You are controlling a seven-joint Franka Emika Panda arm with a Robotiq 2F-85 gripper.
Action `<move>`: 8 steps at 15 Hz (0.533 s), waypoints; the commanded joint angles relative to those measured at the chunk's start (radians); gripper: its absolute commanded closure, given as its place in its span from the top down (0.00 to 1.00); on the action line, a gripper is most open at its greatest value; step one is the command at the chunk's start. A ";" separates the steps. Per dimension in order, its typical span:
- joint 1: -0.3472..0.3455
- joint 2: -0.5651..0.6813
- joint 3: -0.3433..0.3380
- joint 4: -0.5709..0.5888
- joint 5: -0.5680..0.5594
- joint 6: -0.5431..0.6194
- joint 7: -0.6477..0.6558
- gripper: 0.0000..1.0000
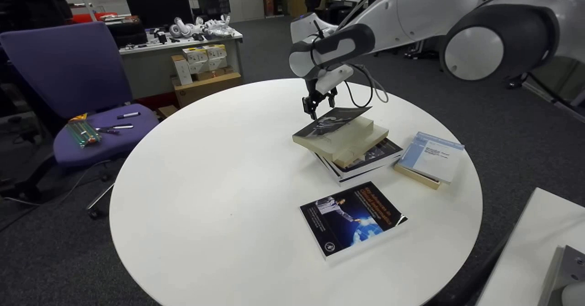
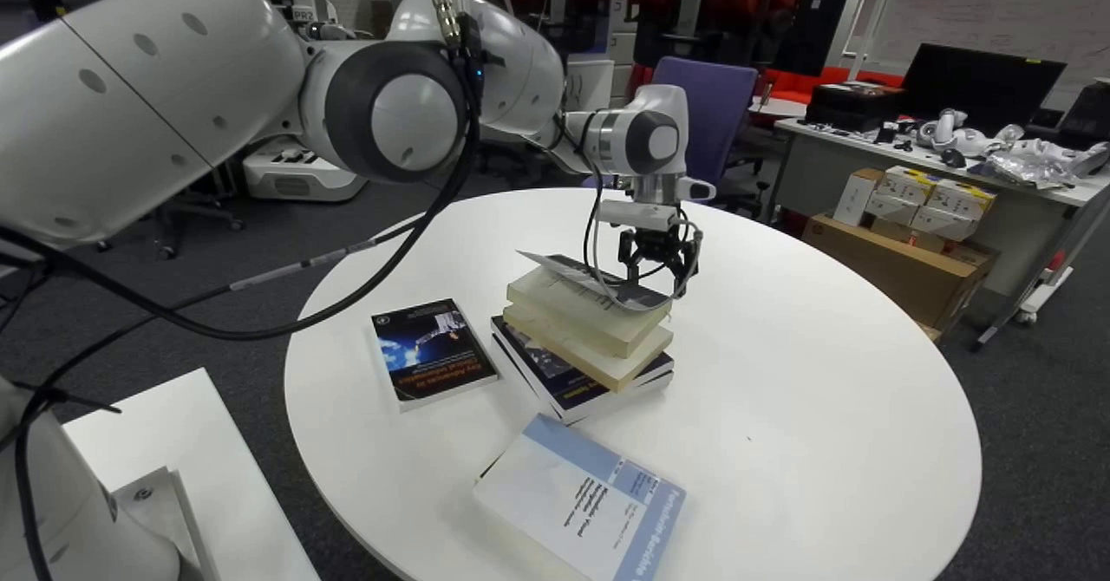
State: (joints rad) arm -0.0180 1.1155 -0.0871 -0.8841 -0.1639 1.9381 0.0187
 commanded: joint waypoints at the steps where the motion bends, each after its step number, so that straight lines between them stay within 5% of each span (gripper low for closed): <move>1: -0.026 0.044 0.024 0.109 0.039 -0.114 -0.055 1.00; 8: -0.046 0.080 0.035 0.191 0.058 -0.212 -0.115 1.00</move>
State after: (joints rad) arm -0.0418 1.1665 -0.0670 -0.7652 -0.1239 1.7880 -0.0541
